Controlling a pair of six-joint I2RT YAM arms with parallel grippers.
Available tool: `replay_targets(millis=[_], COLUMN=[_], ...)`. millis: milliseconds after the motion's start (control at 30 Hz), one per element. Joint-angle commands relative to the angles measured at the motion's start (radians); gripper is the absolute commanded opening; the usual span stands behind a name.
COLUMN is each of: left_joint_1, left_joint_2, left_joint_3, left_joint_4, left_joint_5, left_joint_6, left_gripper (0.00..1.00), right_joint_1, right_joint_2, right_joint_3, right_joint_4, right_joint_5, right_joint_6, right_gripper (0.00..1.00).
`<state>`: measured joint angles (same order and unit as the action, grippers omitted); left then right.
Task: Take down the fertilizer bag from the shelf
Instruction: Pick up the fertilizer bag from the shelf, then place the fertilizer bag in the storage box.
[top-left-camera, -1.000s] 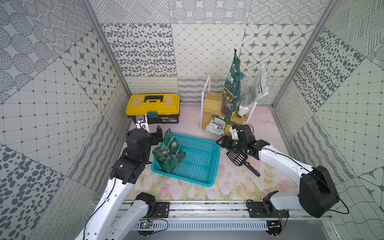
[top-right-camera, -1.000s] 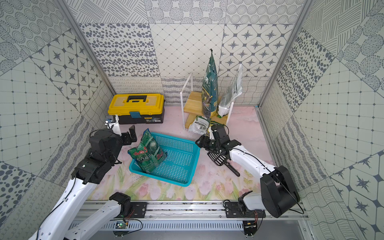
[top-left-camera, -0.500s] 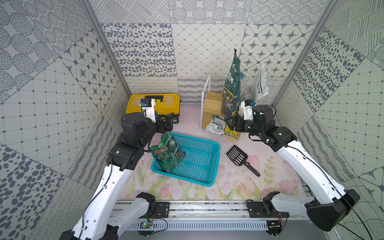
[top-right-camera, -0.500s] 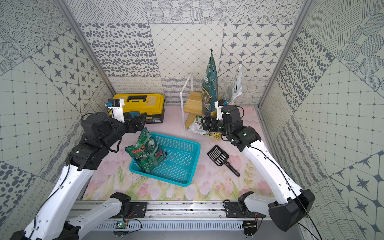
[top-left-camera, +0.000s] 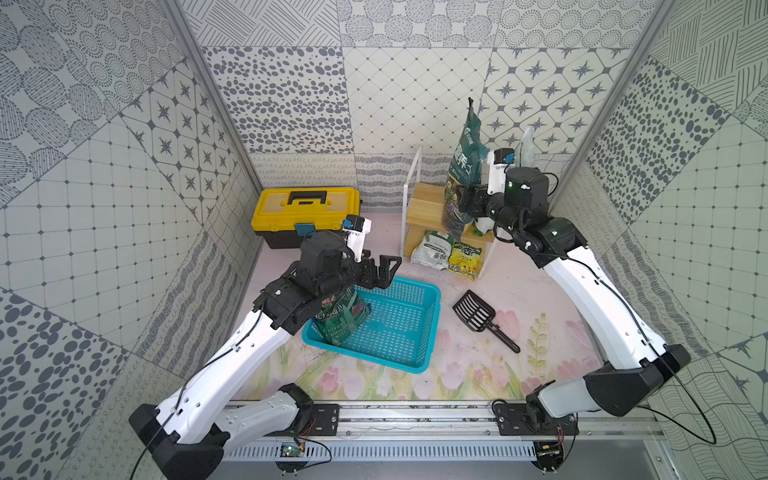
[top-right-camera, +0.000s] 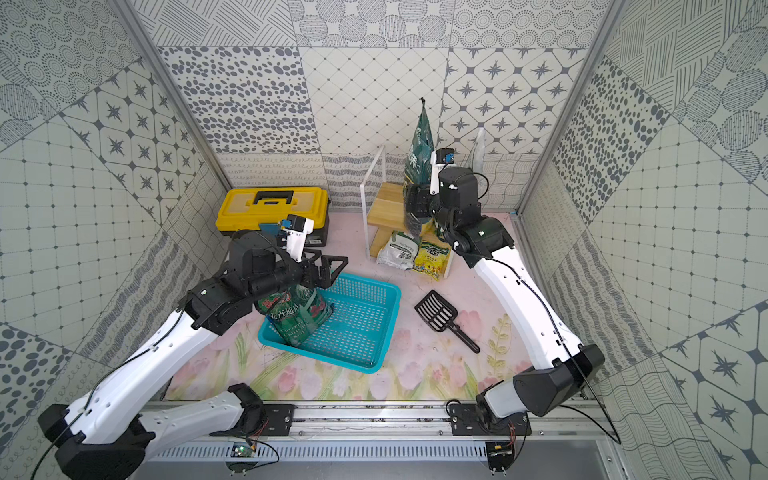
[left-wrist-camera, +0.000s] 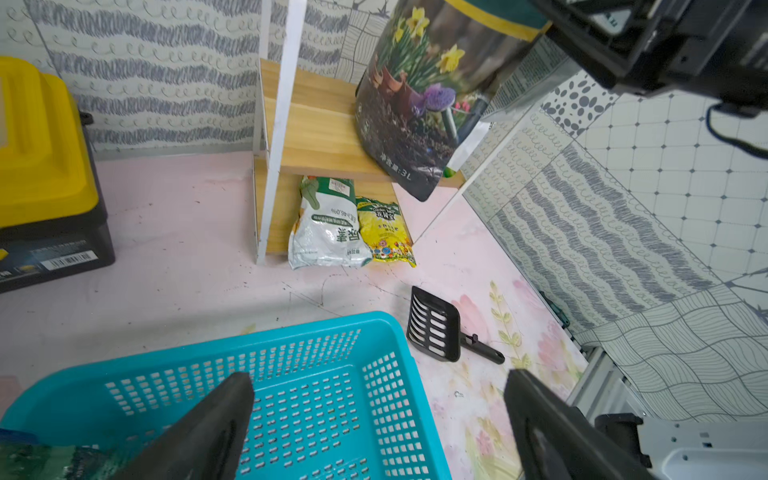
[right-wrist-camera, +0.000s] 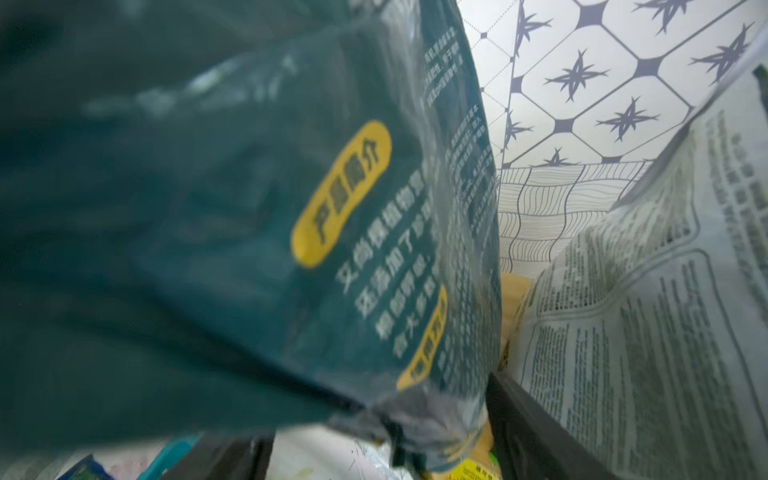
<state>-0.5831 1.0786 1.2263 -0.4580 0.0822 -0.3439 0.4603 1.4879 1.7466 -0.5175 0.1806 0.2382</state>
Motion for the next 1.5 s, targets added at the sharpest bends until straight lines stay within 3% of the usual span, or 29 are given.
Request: replay_targets(millis=[0, 100, 200, 433, 700, 967, 1200, 1467], left_joint_1=[-0.031, -0.030, -0.030, -0.030, -0.030, -0.030, 0.010, 0.129], left_joint_2=[-0.014, -0.041, -0.093, -0.184, -0.170, -0.119, -0.027, 0.099], left_joint_3=[-0.004, -0.010, -0.052, -0.130, -0.136, -0.105, 0.022, 0.107], left_joint_4=[0.002, -0.052, -0.056, -0.043, 0.003, 0.098, 0.189, 0.350], left_joint_5=[0.026, 0.036, 0.018, -0.058, -0.102, -0.049, 0.152, 0.419], left_joint_6=[-0.074, -0.068, -0.067, -0.059, -0.043, -0.008, 0.016, -0.135], left_gripper=[1.00, 1.00, 1.00, 1.00, 1.00, 1.00, 1.00, 1.00], right_joint_1=[-0.021, -0.023, -0.025, -0.026, -0.025, -0.025, -0.025, -0.012], right_joint_2=[0.051, 0.107, 0.149, 0.139, 0.000, -0.221, -0.375, -0.439], right_joint_3=[0.063, 0.115, 0.165, 0.186, 0.153, -0.015, -0.150, -0.289], right_joint_4=[0.146, 0.182, 0.186, 0.184, 0.113, 0.072, -0.019, 0.009], right_joint_5=[0.007, 0.016, 0.037, -0.016, -0.120, -0.374, -0.541, -0.800], right_joint_6=[-0.020, -0.020, -0.025, 0.000, 0.018, 0.081, 0.180, 0.272], right_gripper=[0.79, 0.71, 0.56, 0.00, 0.00, 0.00, 0.00, 0.00])
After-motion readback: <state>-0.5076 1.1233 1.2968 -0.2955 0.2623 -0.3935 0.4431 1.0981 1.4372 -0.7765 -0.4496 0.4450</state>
